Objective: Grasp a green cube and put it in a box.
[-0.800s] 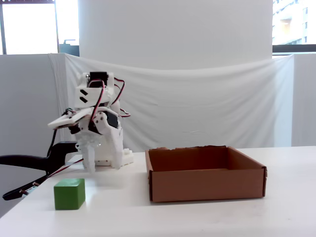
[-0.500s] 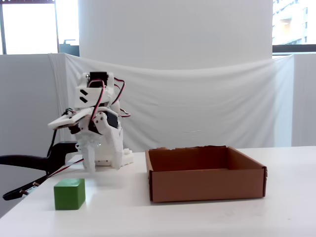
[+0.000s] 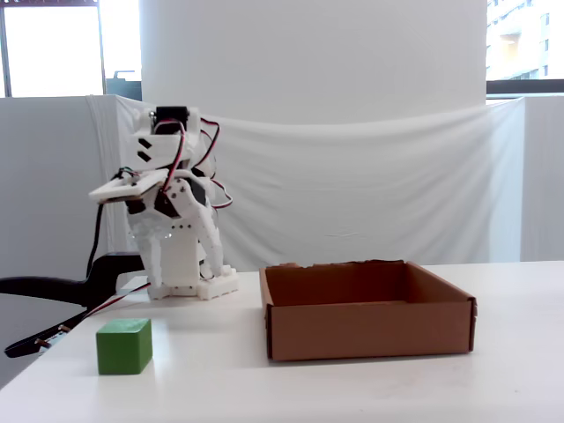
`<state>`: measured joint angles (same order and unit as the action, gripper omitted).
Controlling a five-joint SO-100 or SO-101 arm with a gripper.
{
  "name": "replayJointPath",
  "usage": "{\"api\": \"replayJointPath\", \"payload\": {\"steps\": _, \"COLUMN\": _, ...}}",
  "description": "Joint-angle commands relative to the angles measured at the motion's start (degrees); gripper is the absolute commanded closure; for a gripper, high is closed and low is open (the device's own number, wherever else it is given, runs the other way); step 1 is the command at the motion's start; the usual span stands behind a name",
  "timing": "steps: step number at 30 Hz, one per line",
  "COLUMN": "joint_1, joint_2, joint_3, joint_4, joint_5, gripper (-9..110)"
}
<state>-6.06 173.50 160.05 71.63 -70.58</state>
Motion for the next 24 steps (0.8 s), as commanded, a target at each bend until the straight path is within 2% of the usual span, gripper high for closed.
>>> {"api": "replayJointPath", "payload": {"steps": 1, "joint_1": 0.62, "joint_2": -4.13, "joint_3": -4.92, "joint_4": -1.41, "joint_5": -1.76, "gripper": 66}}
{"api": "replayJointPath", "payload": {"steps": 5, "joint_1": 1.23, "joint_2": -14.15, "joint_3": -11.60, "joint_4": -3.25, "joint_5": -3.60, "gripper": 65}}
{"api": "replayJointPath", "payload": {"steps": 14, "joint_1": 5.80, "joint_2": -33.13, "joint_3": -25.14, "joint_4": -6.42, "joint_5": -15.73, "gripper": 61}}
{"api": "replayJointPath", "payload": {"steps": 24, "joint_1": 7.65, "joint_2": -52.12, "joint_3": -37.71, "joint_4": -11.34, "joint_5": -16.44, "gripper": 60}}
